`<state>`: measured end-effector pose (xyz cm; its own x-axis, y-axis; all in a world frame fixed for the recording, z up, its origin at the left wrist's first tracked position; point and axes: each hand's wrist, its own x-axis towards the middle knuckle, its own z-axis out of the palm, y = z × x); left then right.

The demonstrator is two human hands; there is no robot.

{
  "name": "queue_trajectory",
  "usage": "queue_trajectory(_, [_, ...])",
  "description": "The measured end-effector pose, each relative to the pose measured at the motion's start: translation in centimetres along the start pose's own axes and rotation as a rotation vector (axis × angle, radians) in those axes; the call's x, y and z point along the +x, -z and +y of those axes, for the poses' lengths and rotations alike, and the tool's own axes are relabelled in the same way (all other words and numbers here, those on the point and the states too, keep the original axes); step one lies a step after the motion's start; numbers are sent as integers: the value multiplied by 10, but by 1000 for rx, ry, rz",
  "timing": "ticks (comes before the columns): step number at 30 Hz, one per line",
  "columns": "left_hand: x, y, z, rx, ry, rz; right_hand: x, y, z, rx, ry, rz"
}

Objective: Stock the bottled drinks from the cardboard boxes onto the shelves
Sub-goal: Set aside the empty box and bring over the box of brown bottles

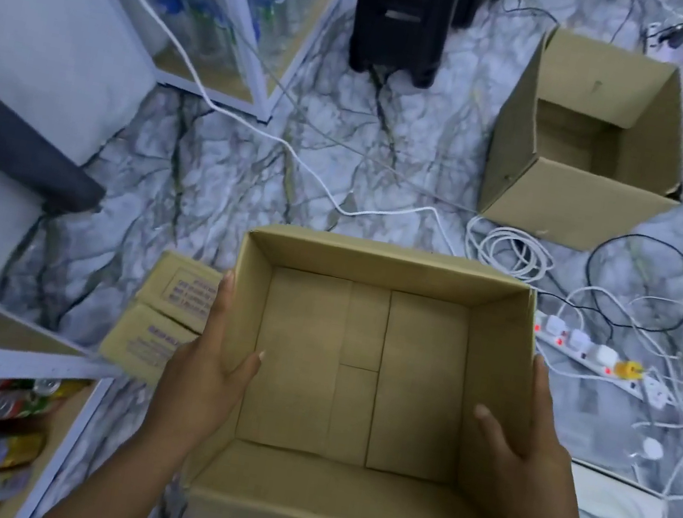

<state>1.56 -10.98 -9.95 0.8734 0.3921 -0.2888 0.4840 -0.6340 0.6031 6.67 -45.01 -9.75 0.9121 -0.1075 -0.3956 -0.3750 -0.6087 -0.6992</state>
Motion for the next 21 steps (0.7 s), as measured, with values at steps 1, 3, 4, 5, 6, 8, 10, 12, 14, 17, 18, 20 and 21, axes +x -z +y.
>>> queue_trajectory(1, [11, -4, 10, 11, -5, -8, 12, 6, -1, -7, -11, 6])
queue_trajectory(3, [36, -11, 28, 23, -23, -19, 37, 14, -4, -25, -28, 26])
queue_trajectory(4, [49, -14, 36, 25, -33, -26, 49, 17, -6, -28, -34, 34])
queue_trajectory(5, [64, -17, 42, 29, -42, -34, 63, 19, -8, -28, -35, 39])
queue_trajectory(6, [79, -20, 49, 43, -50, -44, 75, 19, -10, -26, -36, 42])
queue_trajectory(8, [113, -28, 58, 74, -64, -61, 104, 18, -14, -27, -44, 56])
queue_trajectory(10, [152, -37, 67, 78, -75, -82, 135, 13, -17, -29, -44, 72])
queue_trajectory(12, [193, -49, 74, 69, -92, -96, 168, 5, -20, -29, -47, 89])
queue_trajectory(14, [236, -65, 77, 86, -113, -111, 204, -5, -19, -28, -59, 115])
queue_trajectory(17, [297, -91, 68, 121, -137, -120, 253, -28, -12, -25, -55, 143])
queue_trajectory(18, [315, -101, 63, 119, -143, -135, 269, -37, -8, -25, -60, 146])
queue_trajectory(20, [346, -121, 53, 100, -136, -164, 295, -55, 1, -23, -75, 144])
queue_trajectory(21, [359, -131, 46, 107, -135, -174, 307, -65, 5, -27, -81, 141])
